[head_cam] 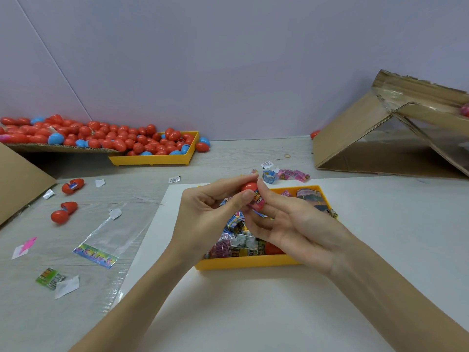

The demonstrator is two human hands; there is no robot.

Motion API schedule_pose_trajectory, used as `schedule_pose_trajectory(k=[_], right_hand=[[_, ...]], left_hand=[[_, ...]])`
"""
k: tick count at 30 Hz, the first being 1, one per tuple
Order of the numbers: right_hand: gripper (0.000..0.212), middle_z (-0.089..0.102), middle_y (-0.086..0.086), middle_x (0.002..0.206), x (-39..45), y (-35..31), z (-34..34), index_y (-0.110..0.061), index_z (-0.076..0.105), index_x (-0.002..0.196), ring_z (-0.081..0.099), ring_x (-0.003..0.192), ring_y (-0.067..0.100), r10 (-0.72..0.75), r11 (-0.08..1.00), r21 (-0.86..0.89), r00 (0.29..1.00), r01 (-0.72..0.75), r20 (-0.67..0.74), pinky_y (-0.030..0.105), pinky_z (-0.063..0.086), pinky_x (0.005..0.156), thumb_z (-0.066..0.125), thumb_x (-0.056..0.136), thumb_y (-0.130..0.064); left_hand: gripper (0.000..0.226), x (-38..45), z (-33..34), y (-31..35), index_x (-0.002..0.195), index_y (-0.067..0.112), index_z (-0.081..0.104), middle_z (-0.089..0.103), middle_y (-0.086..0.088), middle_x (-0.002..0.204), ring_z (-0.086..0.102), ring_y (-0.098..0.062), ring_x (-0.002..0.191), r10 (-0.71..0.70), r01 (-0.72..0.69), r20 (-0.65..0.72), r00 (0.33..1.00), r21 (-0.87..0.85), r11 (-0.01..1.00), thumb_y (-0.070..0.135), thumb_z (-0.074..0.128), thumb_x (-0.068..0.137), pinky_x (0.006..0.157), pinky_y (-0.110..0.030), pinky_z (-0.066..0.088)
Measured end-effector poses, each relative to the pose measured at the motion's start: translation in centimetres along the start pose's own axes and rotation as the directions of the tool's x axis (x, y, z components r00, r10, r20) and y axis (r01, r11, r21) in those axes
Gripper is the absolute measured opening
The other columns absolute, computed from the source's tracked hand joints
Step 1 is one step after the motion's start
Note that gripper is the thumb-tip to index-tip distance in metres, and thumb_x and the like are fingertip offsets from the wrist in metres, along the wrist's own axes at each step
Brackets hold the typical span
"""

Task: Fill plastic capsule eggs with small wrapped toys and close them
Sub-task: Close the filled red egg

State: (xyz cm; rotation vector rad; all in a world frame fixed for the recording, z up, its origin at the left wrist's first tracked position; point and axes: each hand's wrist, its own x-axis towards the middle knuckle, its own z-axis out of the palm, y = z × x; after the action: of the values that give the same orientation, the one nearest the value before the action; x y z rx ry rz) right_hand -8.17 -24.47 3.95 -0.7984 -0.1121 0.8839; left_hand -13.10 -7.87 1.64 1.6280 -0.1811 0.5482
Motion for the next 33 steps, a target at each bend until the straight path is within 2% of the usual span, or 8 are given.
schedule_pose_trajectory(k=[7,12,16,19,21,25,28,33], right_hand=[[0.023,0.068,0.017,0.104,0.6,1.2,0.1,-0.003,0.082,0.096,0.076,0.091,0.019,-0.147,0.989,-0.012,0.982,0.146,-0.115,0.025,0.061,0.077,0.073,0.093,-0.024],[0.028,0.076,0.017,0.094,0.3,0.7,0.1,0.000,0.076,0.102,0.077,0.083,0.022,-0.053,0.999,-0.007,0.990,0.053,-0.128,0.026,0.061,0.069,0.071,0.096,-0.027],[0.030,0.077,0.021,0.107,-0.2,0.3,0.2,-0.005,0.075,0.102,0.077,0.087,0.022,-0.017,1.000,0.000,0.997,0.017,-0.074,0.027,0.061,0.069,0.067,0.097,-0.034],[0.038,0.076,0.021,0.109,-0.2,-0.1,0.1,-0.003,0.074,0.110,0.077,0.089,0.023,-0.032,0.998,-0.057,0.997,0.028,-0.067,0.028,0.062,0.070,0.064,0.099,-0.038],[0.048,0.075,0.022,0.115,-0.2,-0.2,-0.1,0.001,0.071,0.118,0.076,0.102,0.027,-0.078,0.990,-0.124,0.996,0.072,-0.048,0.031,0.063,0.079,0.062,0.099,-0.042],[0.032,0.077,0.012,0.106,-0.2,0.1,-0.1,-0.003,0.077,0.108,0.074,0.105,0.022,-0.133,0.968,-0.209,0.990,0.141,0.056,0.032,0.060,0.092,0.067,0.096,-0.032],[0.029,0.076,0.017,0.113,-0.1,0.4,0.0,-0.007,0.080,0.100,0.074,0.109,0.023,-0.074,0.986,-0.147,0.995,0.084,0.074,0.030,0.060,0.089,0.069,0.095,-0.033],[0.041,0.073,0.018,0.124,-0.3,0.5,0.4,-0.005,0.077,0.116,0.074,0.108,0.022,0.046,0.999,0.001,0.991,-0.046,0.123,0.030,0.060,0.087,0.068,0.095,-0.039]], left_hand=[[0.029,-0.3,0.8,-0.1,0.118,0.007,0.076,0.079,0.000,0.112,0.072,-0.021,0.112,0.048,-0.040,-0.062,0.997,0.122,0.992,0.017,0.069,0.092,0.100,-0.042,0.057],[0.023,0.0,0.3,0.2,0.119,0.020,0.077,0.078,0.005,0.111,0.072,-0.017,0.110,0.015,-0.009,-0.021,1.000,0.244,0.970,0.024,0.063,0.101,0.097,-0.042,0.058],[0.033,0.1,-0.2,0.5,0.129,0.021,0.069,0.069,0.001,0.118,0.065,-0.028,0.115,0.102,-0.134,0.125,0.987,0.282,0.950,0.025,0.070,0.096,0.098,-0.037,0.055],[0.035,0.2,-0.1,0.2,0.131,0.020,0.069,0.068,0.001,0.116,0.065,-0.029,0.114,0.138,-0.164,0.104,0.985,0.305,0.938,0.021,0.071,0.095,0.097,-0.036,0.056],[0.035,0.2,-0.3,0.2,0.132,0.022,0.068,0.068,0.001,0.116,0.065,-0.027,0.115,0.154,-0.178,0.097,0.983,0.330,0.927,0.021,0.069,0.097,0.097,-0.034,0.056],[0.035,0.3,-0.5,0.1,0.132,0.020,0.066,0.067,0.003,0.124,0.064,-0.025,0.120,0.202,-0.234,0.123,0.972,0.375,0.897,0.019,0.069,0.097,0.099,-0.040,0.055],[0.044,0.0,-0.2,0.1,0.140,0.014,0.061,0.069,0.003,0.130,0.065,-0.025,0.123,0.232,-0.256,0.111,0.966,0.327,0.910,0.014,0.071,0.097,0.102,-0.039,0.055],[0.044,0.0,-0.4,0.4,0.132,0.014,0.068,0.072,0.004,0.126,0.068,-0.024,0.119,0.252,-0.265,0.082,0.964,0.303,0.915,0.018,0.078,0.089,0.100,-0.038,0.056]])
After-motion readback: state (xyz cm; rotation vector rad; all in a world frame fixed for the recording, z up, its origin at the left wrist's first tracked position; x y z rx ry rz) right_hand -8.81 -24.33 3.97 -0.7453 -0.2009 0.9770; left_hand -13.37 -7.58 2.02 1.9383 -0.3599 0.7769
